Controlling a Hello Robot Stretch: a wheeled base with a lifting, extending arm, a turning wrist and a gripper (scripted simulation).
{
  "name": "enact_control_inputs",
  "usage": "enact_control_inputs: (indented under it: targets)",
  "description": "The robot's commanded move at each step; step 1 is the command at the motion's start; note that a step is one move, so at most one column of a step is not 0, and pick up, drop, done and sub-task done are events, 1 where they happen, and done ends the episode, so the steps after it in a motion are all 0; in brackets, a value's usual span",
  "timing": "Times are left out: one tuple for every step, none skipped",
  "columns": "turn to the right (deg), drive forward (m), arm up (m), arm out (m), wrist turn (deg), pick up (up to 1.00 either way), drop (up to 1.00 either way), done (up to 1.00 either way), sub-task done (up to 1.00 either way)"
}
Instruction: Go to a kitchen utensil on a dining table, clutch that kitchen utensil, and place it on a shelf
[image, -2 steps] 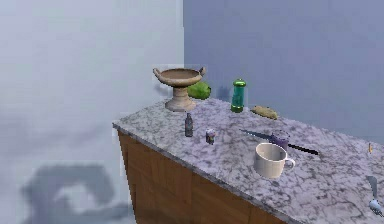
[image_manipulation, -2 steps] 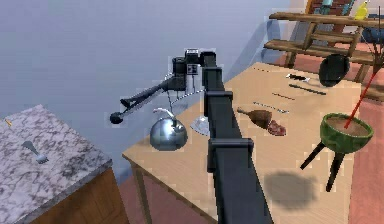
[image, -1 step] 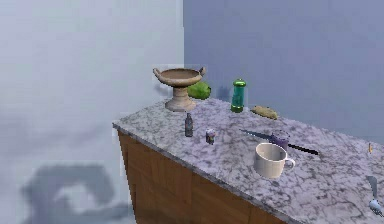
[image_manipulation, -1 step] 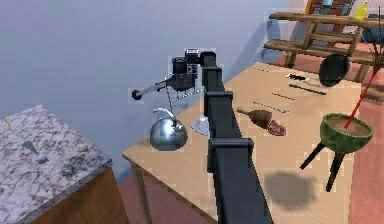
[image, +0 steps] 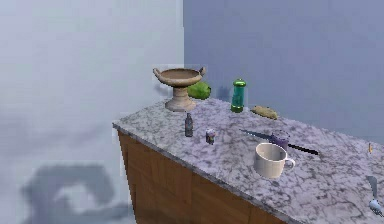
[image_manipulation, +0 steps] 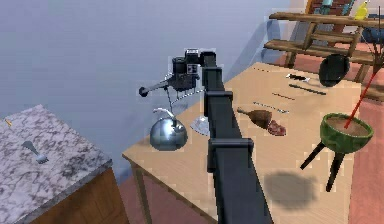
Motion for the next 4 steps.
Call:
enact_control_inputs:
  targets:
    - [0.0,0.00,-0.30,0.00,0.0,0.00,0.00,0.00,0.00]
    - [0.0,0.00,0.00,0.00,0.0,1.00,0.00,0.00,0.00]
    - [0.0,0.00,0.10,0.00,0.0,0.00,0.00,0.00,0.00]
    - [0.0,0.00,0.24,0.00,0.0,0.00,0.00,0.00,0.00]
